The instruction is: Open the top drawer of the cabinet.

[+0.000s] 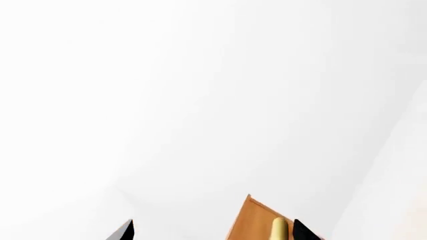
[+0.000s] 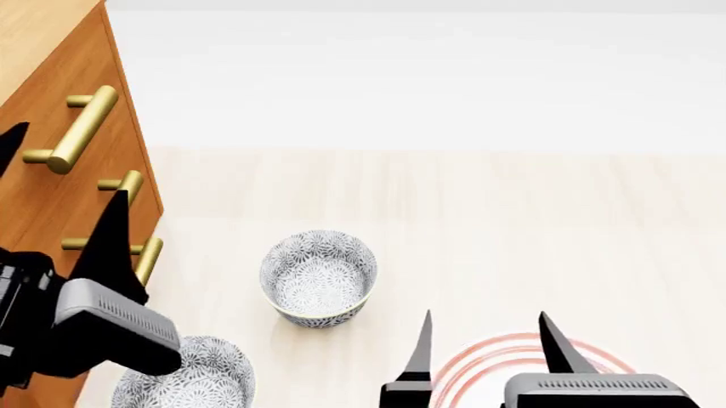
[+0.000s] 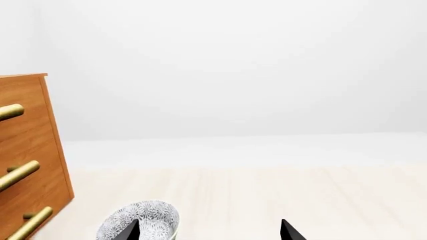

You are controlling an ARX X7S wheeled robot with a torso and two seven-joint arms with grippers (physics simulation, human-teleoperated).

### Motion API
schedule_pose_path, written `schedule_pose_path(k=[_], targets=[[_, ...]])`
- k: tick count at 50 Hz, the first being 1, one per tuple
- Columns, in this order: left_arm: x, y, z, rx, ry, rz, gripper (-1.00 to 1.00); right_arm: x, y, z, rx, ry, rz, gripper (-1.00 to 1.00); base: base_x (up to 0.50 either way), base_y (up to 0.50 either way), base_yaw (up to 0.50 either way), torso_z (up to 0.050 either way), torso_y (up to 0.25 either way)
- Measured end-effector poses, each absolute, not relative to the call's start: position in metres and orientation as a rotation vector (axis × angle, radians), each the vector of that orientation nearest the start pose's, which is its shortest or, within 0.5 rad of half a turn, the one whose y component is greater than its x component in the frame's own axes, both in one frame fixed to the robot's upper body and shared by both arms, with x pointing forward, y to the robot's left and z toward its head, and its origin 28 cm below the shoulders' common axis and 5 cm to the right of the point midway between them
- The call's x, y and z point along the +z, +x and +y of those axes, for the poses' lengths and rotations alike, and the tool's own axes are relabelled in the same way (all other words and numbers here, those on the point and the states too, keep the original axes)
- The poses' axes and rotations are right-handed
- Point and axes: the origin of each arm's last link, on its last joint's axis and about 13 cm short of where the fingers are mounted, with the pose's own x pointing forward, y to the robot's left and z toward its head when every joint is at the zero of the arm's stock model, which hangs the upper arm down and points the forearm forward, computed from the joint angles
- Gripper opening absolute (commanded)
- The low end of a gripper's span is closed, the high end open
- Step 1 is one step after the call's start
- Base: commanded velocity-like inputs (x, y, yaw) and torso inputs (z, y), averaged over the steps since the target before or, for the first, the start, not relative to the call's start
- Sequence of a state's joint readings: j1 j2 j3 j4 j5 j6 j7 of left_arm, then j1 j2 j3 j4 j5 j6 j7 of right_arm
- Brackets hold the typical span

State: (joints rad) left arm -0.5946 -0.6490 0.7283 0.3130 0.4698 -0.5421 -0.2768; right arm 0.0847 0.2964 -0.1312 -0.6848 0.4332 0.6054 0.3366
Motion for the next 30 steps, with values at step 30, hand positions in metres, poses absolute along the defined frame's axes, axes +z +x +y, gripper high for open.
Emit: schedule_pose_path(k=[30], targets=[[0.151,0.332,0.268,0.083,1.201,-0.282,1.0,0.126,0.193,-0.097,0.068,0.056,-0.071,1.0,0.0,0.0,0.0,0.0,0.0]])
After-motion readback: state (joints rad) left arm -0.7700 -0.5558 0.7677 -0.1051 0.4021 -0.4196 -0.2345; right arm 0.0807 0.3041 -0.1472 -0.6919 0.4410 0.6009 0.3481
